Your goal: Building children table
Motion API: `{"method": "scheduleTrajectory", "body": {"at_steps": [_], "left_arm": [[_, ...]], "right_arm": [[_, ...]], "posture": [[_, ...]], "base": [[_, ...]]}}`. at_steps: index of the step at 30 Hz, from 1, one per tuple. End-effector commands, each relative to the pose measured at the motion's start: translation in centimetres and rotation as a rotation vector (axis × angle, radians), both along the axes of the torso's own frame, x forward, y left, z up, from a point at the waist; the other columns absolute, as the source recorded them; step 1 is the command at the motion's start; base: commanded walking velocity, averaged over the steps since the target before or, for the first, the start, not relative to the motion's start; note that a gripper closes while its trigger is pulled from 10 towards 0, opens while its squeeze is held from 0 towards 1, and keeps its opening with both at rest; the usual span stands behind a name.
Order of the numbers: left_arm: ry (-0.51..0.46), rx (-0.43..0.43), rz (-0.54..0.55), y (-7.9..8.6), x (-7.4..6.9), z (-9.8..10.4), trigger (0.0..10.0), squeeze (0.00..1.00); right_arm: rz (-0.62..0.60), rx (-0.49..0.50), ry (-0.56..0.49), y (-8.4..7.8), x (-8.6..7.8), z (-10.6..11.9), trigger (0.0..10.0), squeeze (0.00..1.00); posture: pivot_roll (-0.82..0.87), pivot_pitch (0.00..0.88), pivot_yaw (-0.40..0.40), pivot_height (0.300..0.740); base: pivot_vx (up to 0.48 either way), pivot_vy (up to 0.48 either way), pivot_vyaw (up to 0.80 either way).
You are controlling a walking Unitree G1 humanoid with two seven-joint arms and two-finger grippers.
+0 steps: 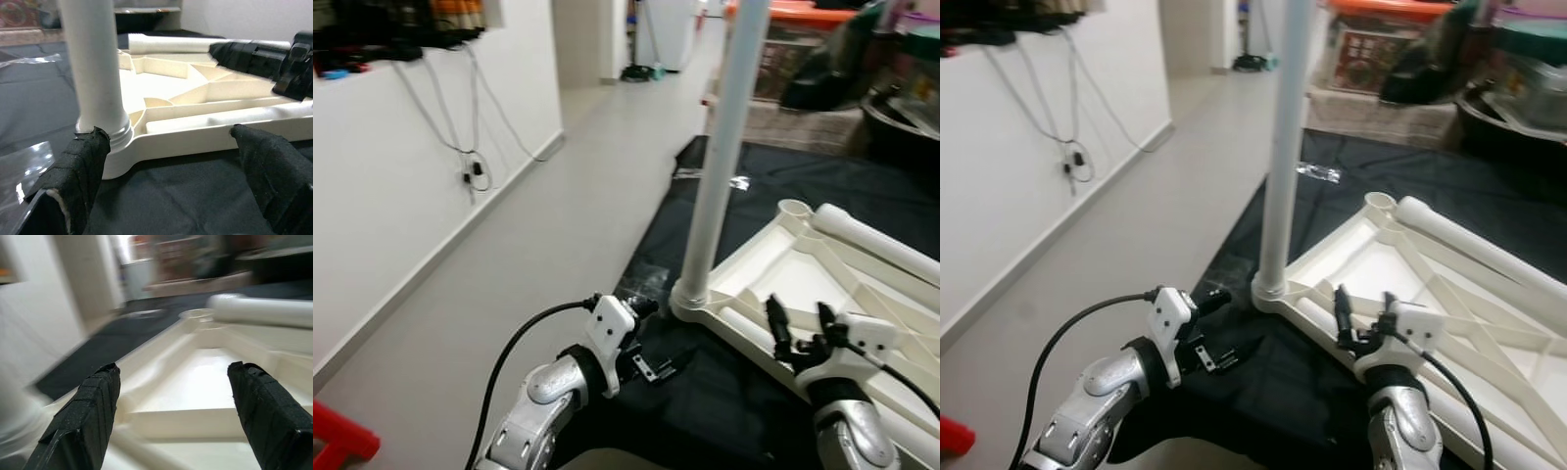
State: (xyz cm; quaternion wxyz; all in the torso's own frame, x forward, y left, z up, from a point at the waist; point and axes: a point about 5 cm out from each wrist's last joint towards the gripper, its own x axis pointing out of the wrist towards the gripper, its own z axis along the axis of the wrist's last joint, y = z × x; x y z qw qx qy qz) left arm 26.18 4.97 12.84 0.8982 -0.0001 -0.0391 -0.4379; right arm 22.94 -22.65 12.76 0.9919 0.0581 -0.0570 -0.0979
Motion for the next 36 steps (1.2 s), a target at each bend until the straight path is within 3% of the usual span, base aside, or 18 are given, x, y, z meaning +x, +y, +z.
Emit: {"method": "scheduleTrajectory", "body": {"at_steps": [1, 12, 20, 21, 29, 36], "left_arm": [[0.015, 0.039, 0.001, 0.1, 0.1, -0.7, 10.0, 0.0], [0.0, 0.07, -0.008, -0.1, 0.0, -0.9, 10.0, 0.0], [0.012, 0.075, 0.002, -0.1, 0.2, -1.0, 10.0, 0.0], [0.015, 0.078, 0.003, -0.1, 0.2, -1.1, 10.0, 0.0], [0.024, 0.071, 0.014, 0.1, 0.2, -1.2, 10.0, 0.0], [0.035, 0.076, 0.022, 0.2, 0.3, -1.3, 10.0, 0.0]], "right_arm": [[-0.045, -0.024, -0.023, -0.2, -0.1, 0.5, 10.0, 0.0], [-0.084, -0.029, -0.039, 0.4, 0.3, 0.9, 10.0, 0.0], [-0.04, -0.023, -0.054, 1.2, 0.7, 1.1, 10.0, 0.0], [0.037, -0.018, -0.051, 2.1, 1.1, 1.1, 10.0, 0.0], [0.17, -0.02, -0.042, 2.9, 1.5, 1.1, 10.0, 0.0], [0.186, -0.03, -0.015, 3.0, 1.9, 0.7, 10.0, 0.0]], "posture": [[0.13, 0.0, -0.013, 0.74], [0.12, 0.0, -0.007, 0.74], [0.13, 0.0, -0.013, 0.74], [0.13, 0.0, -0.014, 0.74], [0.14, 0.0, -0.016, 0.74], [0.14, 0.0, -0.021, 0.74]], "base": [[0.0, -0.364, -0.76], [0.0, -0.452, -0.77], [0.0, 0.0, -0.66], [0.0, 0.0, 0.0], [0.0, 0.0, 0.0], [0.0, 0.438, 0.0]]}}
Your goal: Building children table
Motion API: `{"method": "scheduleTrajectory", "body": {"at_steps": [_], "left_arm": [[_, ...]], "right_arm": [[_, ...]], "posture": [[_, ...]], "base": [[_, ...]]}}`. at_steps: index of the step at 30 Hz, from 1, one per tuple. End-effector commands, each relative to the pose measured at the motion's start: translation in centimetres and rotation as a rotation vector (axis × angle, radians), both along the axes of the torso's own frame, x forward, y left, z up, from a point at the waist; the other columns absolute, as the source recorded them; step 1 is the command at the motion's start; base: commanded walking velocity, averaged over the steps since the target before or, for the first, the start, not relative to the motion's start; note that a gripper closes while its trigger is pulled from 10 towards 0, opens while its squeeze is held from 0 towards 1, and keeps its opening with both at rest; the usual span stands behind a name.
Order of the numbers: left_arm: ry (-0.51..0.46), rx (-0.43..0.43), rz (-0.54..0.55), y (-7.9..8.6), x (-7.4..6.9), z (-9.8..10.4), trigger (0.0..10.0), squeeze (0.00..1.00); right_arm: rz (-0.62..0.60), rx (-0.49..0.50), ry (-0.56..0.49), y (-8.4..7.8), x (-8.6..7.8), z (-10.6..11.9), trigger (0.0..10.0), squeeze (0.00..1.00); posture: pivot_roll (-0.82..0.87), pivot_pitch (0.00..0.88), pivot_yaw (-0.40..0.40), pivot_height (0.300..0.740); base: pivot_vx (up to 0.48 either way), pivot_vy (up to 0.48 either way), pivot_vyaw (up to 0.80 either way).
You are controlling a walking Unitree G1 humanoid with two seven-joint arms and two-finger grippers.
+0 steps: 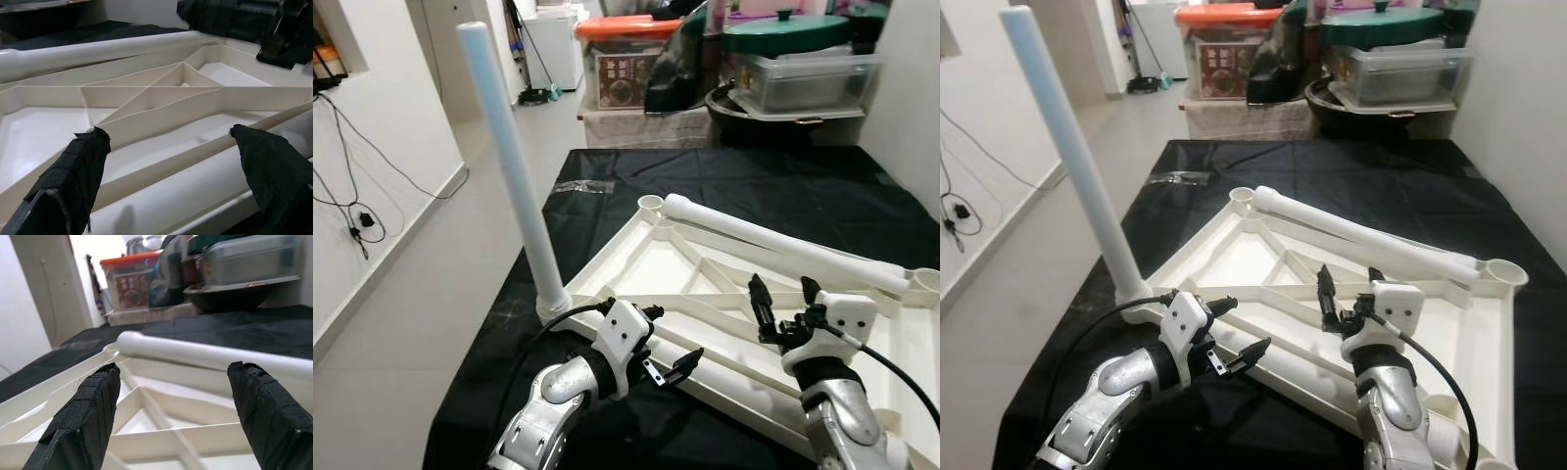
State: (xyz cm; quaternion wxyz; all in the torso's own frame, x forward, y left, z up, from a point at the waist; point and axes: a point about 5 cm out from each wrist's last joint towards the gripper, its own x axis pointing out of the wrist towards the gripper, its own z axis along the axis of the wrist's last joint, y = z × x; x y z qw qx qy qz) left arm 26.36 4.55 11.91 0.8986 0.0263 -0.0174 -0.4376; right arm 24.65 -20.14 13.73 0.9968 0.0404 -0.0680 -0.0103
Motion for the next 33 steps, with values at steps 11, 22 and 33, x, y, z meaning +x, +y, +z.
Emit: {"method": "scheduleTrajectory", "body": {"at_steps": [11, 22, 33], "left_arm": [[0.011, 0.04, 0.022, 0.6, 0.1, -0.5, 10.0, 0.0], [0.01, 0.04, 0.016, 0.6, 0.0, -0.5, 10.0, 0.0], [0.04, -0.021, -0.094, 0.8, -1.5, 0.0, 10.0, 0.0]], "right_arm": [[0.042, 0.017, 0.027, 0.4, 0.5, -0.3, 10.0, 0.0], [0.403, -0.069, 0.208, 0.3, 0.1, -1.3, 10.0, 0.0], [0.735, -0.215, 0.457, -2.9, 0.3, -0.9, 10.0, 0.0]], "posture": [[0.14, 0.0, -0.018, 0.74], [0.15, 0.0, -0.018, 0.74], [0.16, 0.0, -0.039, 0.74]], "base": [[0.0, 0.04, 0.0], [0.0, 0.0, 0.0], [0.0, 0.0, 0.0]]}}
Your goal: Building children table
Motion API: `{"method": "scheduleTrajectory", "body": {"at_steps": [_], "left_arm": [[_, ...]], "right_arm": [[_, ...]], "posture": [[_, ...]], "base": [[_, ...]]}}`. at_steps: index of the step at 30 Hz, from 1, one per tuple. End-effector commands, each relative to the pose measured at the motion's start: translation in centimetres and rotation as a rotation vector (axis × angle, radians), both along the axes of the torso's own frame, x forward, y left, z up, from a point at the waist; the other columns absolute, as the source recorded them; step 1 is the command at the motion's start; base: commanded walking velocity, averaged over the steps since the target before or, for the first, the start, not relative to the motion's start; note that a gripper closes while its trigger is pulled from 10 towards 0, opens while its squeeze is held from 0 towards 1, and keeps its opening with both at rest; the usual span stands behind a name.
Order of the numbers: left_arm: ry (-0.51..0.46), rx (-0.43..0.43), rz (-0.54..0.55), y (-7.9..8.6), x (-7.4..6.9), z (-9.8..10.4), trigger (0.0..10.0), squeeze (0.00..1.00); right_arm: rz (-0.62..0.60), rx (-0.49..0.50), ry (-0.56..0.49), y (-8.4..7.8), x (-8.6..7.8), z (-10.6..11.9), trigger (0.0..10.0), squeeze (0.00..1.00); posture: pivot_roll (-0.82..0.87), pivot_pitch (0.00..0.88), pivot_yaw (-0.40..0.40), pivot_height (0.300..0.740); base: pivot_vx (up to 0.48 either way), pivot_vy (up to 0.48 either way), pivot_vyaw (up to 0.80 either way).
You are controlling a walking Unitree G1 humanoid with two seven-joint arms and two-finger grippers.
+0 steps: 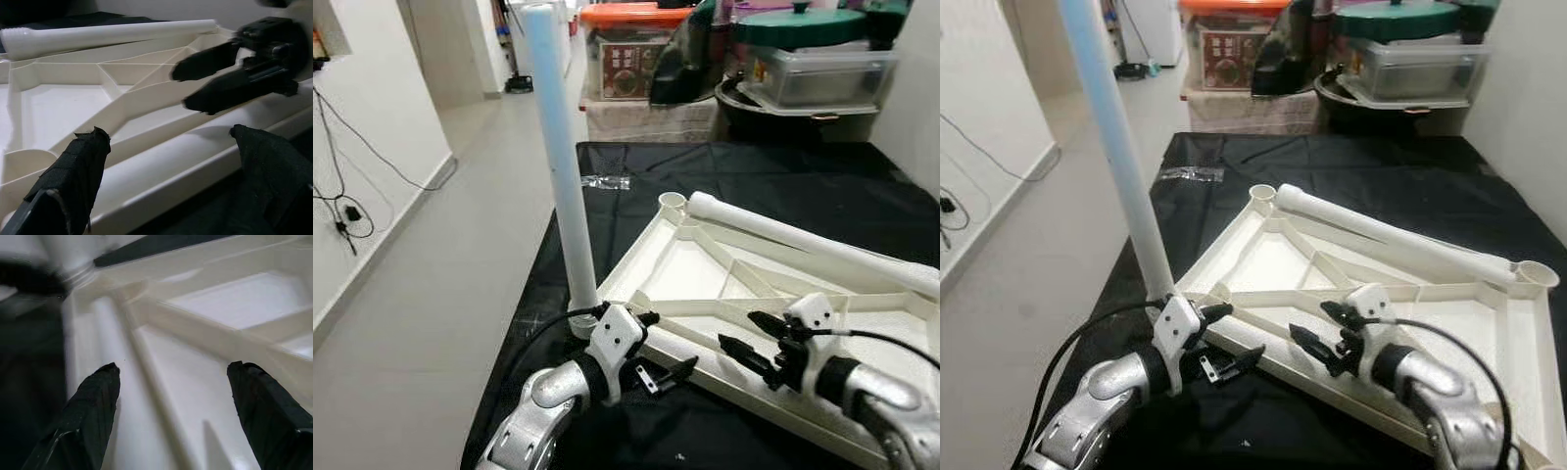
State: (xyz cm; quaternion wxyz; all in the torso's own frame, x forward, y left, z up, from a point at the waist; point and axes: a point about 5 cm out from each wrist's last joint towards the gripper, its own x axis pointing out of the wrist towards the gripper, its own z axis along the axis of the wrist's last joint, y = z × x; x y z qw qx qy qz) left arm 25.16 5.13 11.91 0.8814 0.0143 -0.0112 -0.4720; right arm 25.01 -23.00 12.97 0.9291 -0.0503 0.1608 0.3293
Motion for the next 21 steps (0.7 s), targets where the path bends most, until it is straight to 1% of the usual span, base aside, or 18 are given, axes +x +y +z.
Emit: {"method": "scheduleTrajectory", "body": {"at_steps": [1, 2, 3, 7, 8, 9, 10, 11, 15, 16, 17, 19, 21], "left_arm": [[0.017, -0.007, -0.017, 0.2, -0.3, 0.0, 10.0, 0.0], [0.02, -0.008, -0.022, 0.5, -0.5, 0.0, 10.0, 0.0], [0.024, -0.01, -0.022, 0.6, -0.7, 0.0, 10.0, 0.0], [0.028, -0.012, -0.021, 0.7, -0.9, -0.1, 10.0, 0.0], [0.033, -0.017, -0.022, 0.7, -1.1, 0.0, 10.0, 0.0], [0.042, -0.024, -0.026, 0.8, -1.2, -0.1, 10.0, 0.0], [0.042, -0.024, -0.026, 0.8, -1.2, -0.1, 10.0, 0.0], [0.049, -0.029, -0.03, 0.8, -1.4, -0.1, 10.0, 0.0], [0.062, -0.035, -0.053, 1.0, -1.8, 0.0, 10.0, 0.0], [0.07, -0.025, -0.058, 1.4, -2.1, 0.0, 10.0, 0.0], [0.07, -0.025, -0.058, 1.4, -2.1, 0.0, 10.0, 0.0], [0.082, -0.004, -0.053, 2.1, -2.7, -0.3, 10.0, 0.0], [0.086, 0.0, -0.049, 2.3, -2.8, -0.4, 10.0, 0.0]], "right_arm": [[0.027, 0.005, 0.028, 0.0, 0.0, -0.2, 10.0, 0.0], [0.036, -0.02, 0.037, -0.3, 0.1, -0.1, 10.0, 0.0], [0.062, -0.022, 0.036, -0.4, 0.2, 0.4, 10.0, 0.0], [0.139, 0.02, 0.032, -0.2, 0.1, 1.8, 10.0, 0.0], [0.185, 0.04, 0.042, 0.1, -0.3, 2.2, 10.0, 0.0], [0.224, 0.021, 0.067, 0.3, -0.7, 2.2, 10.0, 0.0], [0.224, 0.021, 0.067, 0.3, -0.7, 2.2, 10.0, 0.0], [0.25, 0.005, 0.087, 0.4, -1.0, 2.1, 10.0, 0.0], [0.271, -0.015, 0.123, 0.5, -1.4, 1.7, 10.0, 0.0], [0.276, -0.03, 0.148, 1.0, -1.5, 1.4, 10.0, 0.0], [0.276, -0.03, 0.148, 1.0, -1.5, 1.4, 10.0, 0.0], [0.32, -0.043, 0.184, 2.1, -2.0, 1.0, 10.0, 0.0], [0.332, -0.05, 0.199, 2.3, -2.1, 0.9, 10.0, 0.0]], "posture": [[0.16, 0.0, -0.039, 0.74], [0.16, 0.0, -0.039, 0.74], [0.17, 0.0, -0.041, 0.74], [0.17, 0.0, -0.042, 0.74], [0.16, 0.0, -0.039, 0.74], [0.16, 0.0, -0.04, 0.74], [0.16, 0.0, -0.04, 0.74], [0.16, 0.0, -0.04, 0.74], [0.16, 0.0, -0.037, 0.74], [0.16, 0.0, -0.04, 0.74], [0.16, 0.0, -0.04, 0.74], [0.16, 0.0, -0.045, 0.74], [0.16, 0.0, -0.045, 0.74]], "base": [[0.0, 0.0, 0.0], [0.0, 0.0, 0.0], [0.0, 0.0, 0.0], [0.0, 0.0, 0.0], [0.0, 0.0, 0.0], [0.0, 0.0, 0.0], [0.0, 0.0, 0.0], [0.0, 0.0, 0.0], [0.0, 0.0, 0.0], [0.0, 0.0, 0.0], [0.0, 0.0, 0.0], [0.0, 0.0, 0.0], [0.0, 0.0, 0.0]]}}
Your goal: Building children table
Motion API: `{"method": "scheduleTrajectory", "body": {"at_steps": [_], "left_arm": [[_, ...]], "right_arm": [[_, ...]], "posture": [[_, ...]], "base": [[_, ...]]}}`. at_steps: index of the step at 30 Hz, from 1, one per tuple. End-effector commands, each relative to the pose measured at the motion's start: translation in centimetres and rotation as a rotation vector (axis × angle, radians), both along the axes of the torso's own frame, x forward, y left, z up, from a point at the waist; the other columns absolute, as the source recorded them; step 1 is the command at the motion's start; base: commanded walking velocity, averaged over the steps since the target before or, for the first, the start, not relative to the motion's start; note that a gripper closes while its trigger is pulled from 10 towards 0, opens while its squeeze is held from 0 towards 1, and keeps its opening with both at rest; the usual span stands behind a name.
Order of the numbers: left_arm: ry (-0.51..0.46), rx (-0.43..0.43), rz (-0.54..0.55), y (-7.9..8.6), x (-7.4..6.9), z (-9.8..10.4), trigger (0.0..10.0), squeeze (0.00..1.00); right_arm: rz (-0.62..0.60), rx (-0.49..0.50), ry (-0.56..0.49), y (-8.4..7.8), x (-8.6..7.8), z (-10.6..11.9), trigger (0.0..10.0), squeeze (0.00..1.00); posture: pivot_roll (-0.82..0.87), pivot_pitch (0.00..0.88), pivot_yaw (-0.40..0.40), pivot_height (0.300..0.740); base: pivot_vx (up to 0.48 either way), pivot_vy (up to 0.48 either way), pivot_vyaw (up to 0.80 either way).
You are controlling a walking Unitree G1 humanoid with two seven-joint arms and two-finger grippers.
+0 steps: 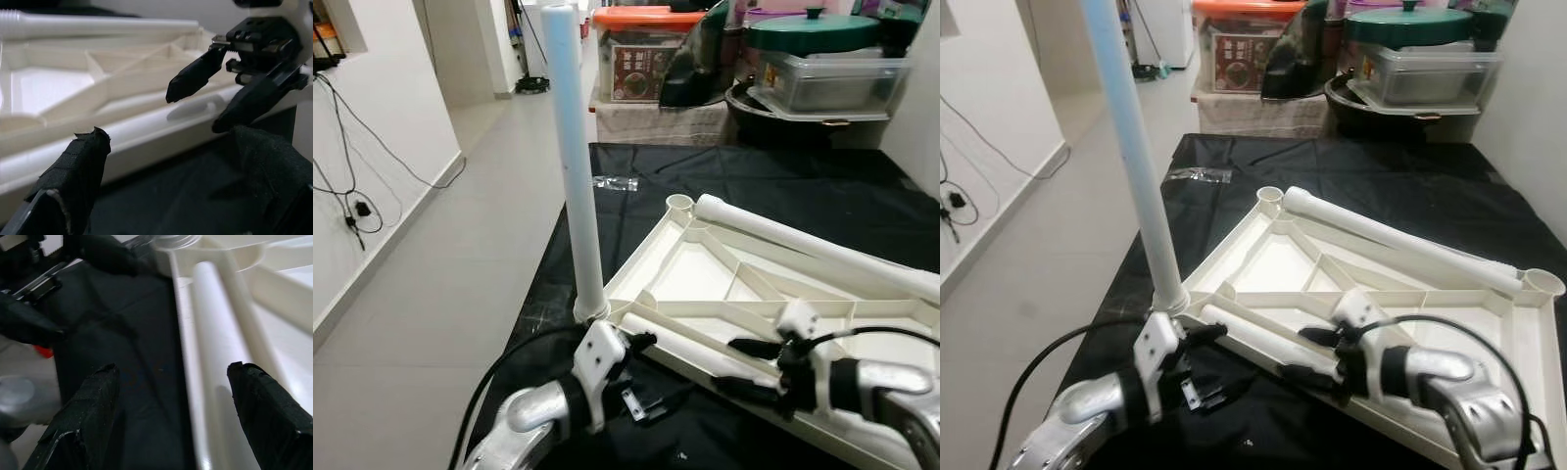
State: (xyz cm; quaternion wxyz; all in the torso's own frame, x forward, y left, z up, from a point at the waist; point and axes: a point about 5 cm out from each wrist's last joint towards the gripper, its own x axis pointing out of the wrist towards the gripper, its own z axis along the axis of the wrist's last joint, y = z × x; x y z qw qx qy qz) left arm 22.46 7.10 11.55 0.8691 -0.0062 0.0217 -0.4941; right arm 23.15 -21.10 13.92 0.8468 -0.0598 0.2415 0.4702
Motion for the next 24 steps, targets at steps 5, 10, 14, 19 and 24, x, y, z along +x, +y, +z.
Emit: {"method": "scheduleTrajectory", "body": {"at_steps": [5, 10, 14, 19, 24], "left_arm": [[0.022, -0.004, 0.001, 0.1, -0.5, 0.0, 10.0, 0.0], [0.036, -0.006, -0.003, -0.1, -0.8, 0.0, 10.0, 0.0], [0.037, -0.004, 0.001, -0.2, -1.1, 0.0, 10.0, 0.0], [0.035, -0.001, 0.006, -0.3, -1.2, -0.1, 10.0, 0.0], [0.025, 0.005, 0.005, -0.6, -1.0, -0.2, 10.0, 0.0]], "right_arm": [[0.055, -0.094, 0.075, 0.9, -0.6, -0.8, 10.0, 0.0], [0.063, -0.195, 0.125, 0.4, -0.9, -1.8, 10.0, 0.0], [0.003, -0.339, 0.156, -1.2, -0.3, -2.6, 2.6, 0.0], [0.007, -0.393, 0.139, -2.1, 0.0, -2.0, 0.0, 0.0], [0.012, -0.481, 0.074, -3.1, 1.0, -0.9, 0.0, 0.0]], "posture": [[0.16, 0.0, -0.052, 0.74], [0.15, 0.0, -0.059, 0.74], [0.16, 0.0, -0.074, 0.74], [0.16, 0.0, -0.075, 0.74], [0.15, 0.0, -0.077, 0.74]], "base": [[0.0, 0.0, 0.0], [0.0, 0.0, 0.0], [0.0, 0.0, 0.0], [0.0, 0.0, 0.0], [0.0, 0.0, 0.0]]}}
